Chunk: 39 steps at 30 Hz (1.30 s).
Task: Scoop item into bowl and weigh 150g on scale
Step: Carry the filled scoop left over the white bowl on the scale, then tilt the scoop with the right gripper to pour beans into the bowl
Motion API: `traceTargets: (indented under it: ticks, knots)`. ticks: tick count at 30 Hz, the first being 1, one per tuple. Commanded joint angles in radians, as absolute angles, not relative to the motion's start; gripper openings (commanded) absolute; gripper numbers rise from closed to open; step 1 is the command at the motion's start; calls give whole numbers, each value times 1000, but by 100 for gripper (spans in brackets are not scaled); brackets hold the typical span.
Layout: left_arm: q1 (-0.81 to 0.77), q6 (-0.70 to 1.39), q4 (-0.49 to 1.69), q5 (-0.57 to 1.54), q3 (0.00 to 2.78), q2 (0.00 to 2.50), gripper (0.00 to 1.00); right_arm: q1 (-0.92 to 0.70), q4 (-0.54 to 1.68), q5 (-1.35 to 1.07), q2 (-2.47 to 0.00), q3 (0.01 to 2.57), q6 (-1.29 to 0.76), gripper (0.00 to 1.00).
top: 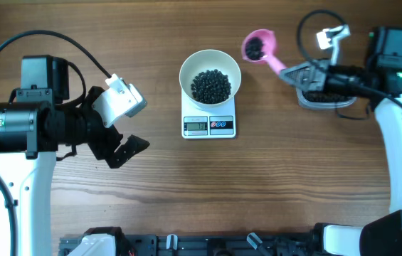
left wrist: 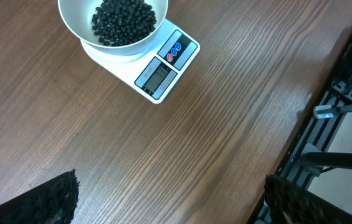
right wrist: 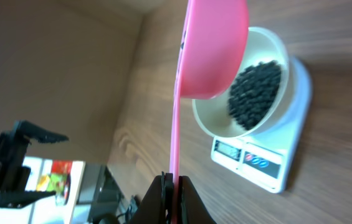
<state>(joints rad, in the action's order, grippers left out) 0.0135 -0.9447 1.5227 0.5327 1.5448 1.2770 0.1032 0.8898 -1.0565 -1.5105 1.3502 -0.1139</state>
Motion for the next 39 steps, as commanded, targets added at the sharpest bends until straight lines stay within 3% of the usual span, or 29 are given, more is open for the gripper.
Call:
traceTargets:
  ticks: [1, 23, 39]
  knots:
    - [19, -954, 1524, 540, 1559, 1267, 100, 33, 883, -971, -1490, 1351, -138, 4]
    - [19, -954, 1524, 540, 1559, 1267, 100, -348, 836, -274, -1491, 1350, -56, 4]
    - [19, -954, 1524, 540, 1559, 1267, 100, -411, 751, -156, -1521, 1350, 54, 4]
